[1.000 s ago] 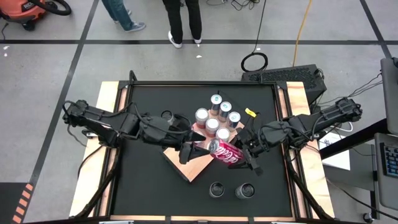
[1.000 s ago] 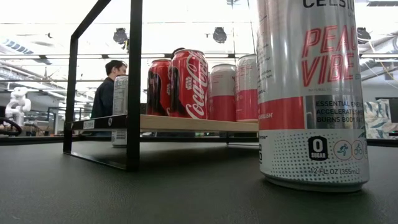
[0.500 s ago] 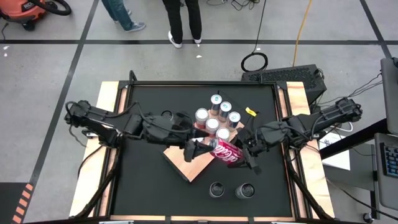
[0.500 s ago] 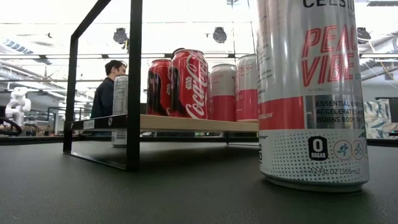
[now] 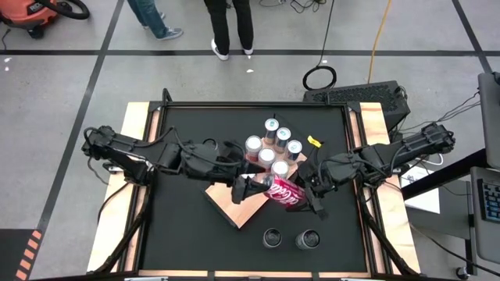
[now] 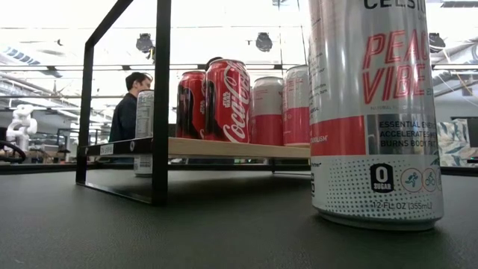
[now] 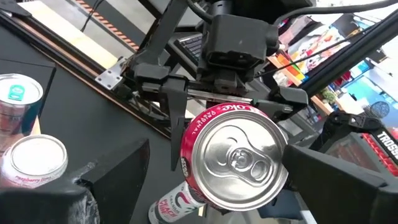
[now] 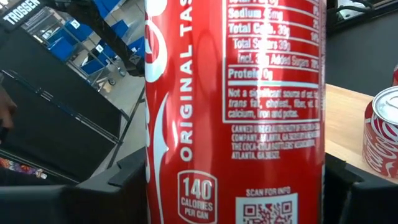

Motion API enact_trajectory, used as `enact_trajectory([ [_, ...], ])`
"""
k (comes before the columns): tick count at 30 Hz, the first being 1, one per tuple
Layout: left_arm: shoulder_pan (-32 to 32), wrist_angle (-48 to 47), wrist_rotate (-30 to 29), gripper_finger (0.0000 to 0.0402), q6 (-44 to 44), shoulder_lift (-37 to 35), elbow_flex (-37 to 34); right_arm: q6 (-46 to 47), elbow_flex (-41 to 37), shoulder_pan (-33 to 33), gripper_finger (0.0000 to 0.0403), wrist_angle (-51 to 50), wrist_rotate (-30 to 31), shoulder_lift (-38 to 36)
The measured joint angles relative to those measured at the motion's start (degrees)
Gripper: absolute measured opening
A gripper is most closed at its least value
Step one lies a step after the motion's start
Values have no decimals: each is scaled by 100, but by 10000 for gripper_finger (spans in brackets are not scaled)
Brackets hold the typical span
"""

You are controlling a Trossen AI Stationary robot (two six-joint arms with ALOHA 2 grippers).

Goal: Place canned beverage on shelf
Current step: Put the red white soda can on the shelf aligned with the other red white soda cans

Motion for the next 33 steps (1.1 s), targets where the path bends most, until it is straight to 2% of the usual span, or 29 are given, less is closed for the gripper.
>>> enact_trajectory([
  [8,74,72,421,387,-368,-52,0,2,-2,-11,275,-21,81,9],
  [14,59,-119,358,387,-413,76,0,9,-4,-11,275,-15,48,11],
  [26,107,250,266,387,-463,297,0,11,-4,-9,275,-47,49,7],
  [33,258,252,460,387,-735,374,7,-6,-7,-12,275,-54,49,7],
])
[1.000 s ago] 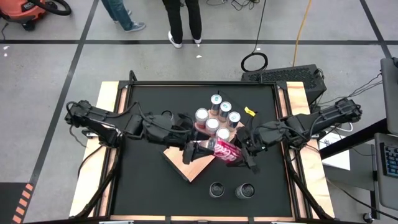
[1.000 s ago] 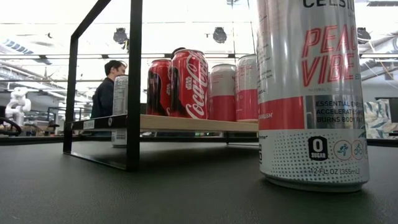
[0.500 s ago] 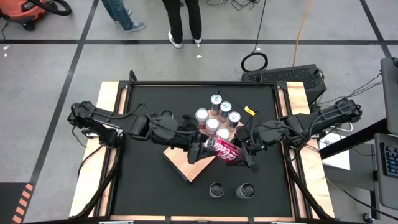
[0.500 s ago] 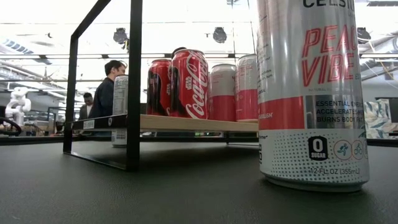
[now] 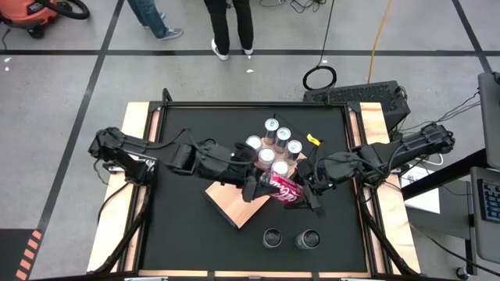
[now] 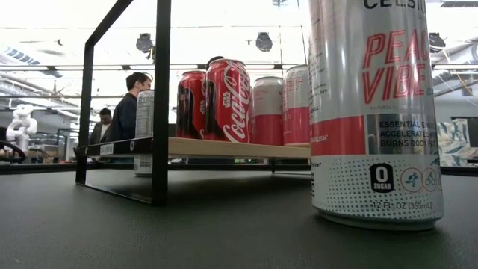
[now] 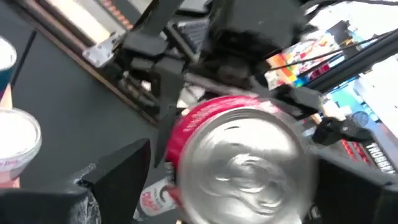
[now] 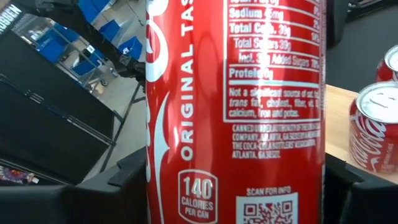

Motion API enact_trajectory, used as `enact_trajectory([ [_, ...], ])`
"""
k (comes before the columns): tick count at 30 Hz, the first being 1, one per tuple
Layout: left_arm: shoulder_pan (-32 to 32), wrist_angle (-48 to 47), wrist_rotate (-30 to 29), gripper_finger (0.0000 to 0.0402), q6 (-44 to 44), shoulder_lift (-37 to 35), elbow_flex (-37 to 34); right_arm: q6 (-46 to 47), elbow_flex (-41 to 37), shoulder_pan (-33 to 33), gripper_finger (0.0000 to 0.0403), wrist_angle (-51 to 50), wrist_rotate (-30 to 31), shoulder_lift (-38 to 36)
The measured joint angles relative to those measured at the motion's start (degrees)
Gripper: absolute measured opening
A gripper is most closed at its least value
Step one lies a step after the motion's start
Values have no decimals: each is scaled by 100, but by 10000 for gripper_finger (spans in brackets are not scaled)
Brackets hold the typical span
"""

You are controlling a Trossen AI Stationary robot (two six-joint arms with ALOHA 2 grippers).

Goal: Place canned beverage on shelf
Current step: Put the red white soda can on the shelf aligned with the other red white soda cans

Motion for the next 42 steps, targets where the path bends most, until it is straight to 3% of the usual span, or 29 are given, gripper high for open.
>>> enact_trajectory([
  [4,90,36,329,386,-26,14,-6,0,-2,-1,275,-42,1,0],
  [13,170,122,393,385,-30,46,-4,-6,-2,1,275,-124,1,0],
  [29,186,83,743,311,14,48,-3,4,-2,-25,275,-139,-40,0],
  [34,179,97,804,314,-15,48,-4,9,-2,-25,275,-137,-38,0],
  [42,177,142,887,359,-173,48,-4,-39,-2,-25,275,-140,-22,0],
])
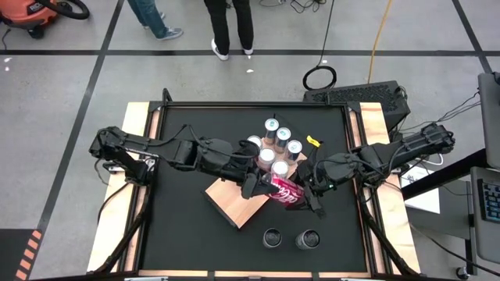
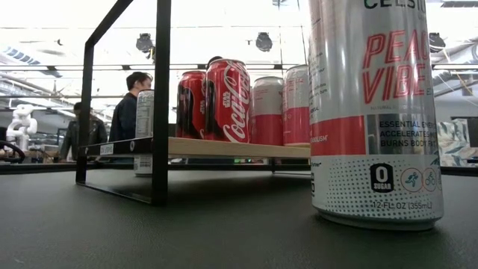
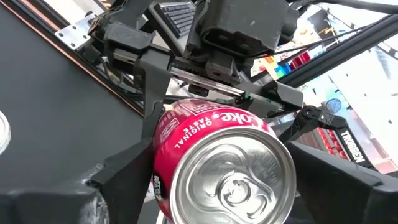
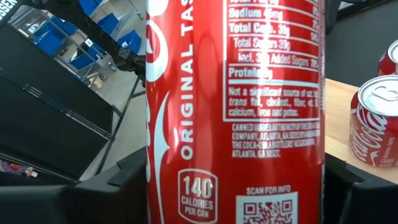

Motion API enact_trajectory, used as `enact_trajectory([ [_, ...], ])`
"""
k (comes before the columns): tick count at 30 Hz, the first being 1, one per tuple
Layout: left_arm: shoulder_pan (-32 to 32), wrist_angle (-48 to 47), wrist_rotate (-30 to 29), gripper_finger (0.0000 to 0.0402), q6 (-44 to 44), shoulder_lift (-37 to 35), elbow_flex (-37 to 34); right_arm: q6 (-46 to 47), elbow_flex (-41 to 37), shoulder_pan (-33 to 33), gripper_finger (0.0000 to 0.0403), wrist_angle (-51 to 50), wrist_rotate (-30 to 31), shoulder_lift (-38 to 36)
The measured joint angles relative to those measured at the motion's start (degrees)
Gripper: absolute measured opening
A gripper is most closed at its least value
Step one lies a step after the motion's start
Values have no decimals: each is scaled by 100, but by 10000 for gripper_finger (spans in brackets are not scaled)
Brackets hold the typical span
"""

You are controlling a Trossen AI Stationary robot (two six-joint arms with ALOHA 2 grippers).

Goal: Place canned beverage on shelf
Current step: Put the red white soda can on the shelf aligned with the other red white soda cans

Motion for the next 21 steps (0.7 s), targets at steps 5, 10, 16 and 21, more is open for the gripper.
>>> enact_trajectory([
  [5,0,-2,1,363,97,0,0,-20,0,0,275,-4,8,0],
  [10,0,2,15,363,149,42,0,-17,0,-2,275,-14,10,0],
  [16,-1,-15,60,353,152,66,-4,-20,0,-7,275,3,32,0],
  [21,9,-26,84,324,204,66,-4,-15,0,-7,275,-6,25,-2],
])
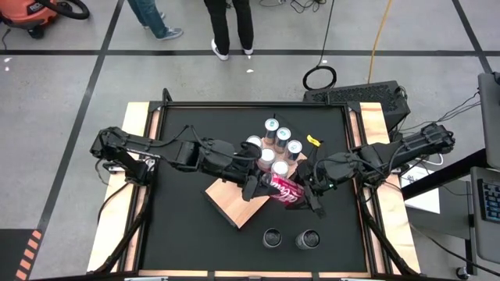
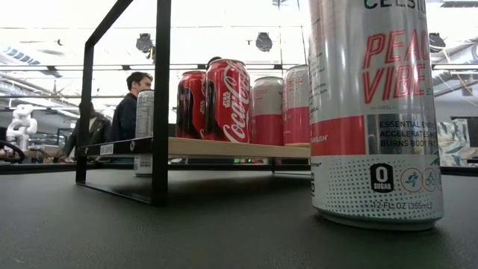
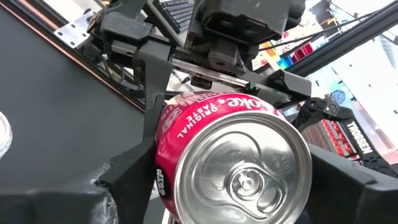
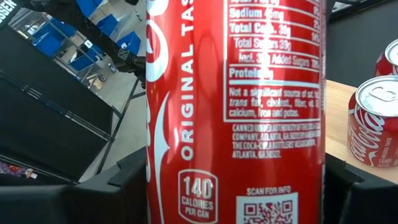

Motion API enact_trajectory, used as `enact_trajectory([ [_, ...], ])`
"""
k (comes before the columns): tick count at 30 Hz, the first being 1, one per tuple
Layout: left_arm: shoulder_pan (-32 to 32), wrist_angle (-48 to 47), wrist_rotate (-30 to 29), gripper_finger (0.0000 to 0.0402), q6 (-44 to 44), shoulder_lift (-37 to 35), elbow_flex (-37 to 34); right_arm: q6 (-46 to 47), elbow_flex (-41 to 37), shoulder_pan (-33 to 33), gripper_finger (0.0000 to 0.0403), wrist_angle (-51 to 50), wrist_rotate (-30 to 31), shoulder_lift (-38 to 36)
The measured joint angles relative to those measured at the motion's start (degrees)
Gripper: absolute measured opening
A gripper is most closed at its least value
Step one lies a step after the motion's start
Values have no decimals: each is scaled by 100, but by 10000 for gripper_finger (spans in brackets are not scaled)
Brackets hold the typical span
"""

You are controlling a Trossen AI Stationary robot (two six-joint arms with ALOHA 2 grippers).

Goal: Place canned beverage on shelf
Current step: Put the red white soda can on the shelf aligned with the other red white soda cans

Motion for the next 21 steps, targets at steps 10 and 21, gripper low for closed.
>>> enact_trajectory([
  [10,2,-6,52,310,-22,4,0,-176,0,0,310,-6,26,0],
  [21,0,-57,57,308,-57,14,-5,83,11,-7,360,-475,28,-63],
])
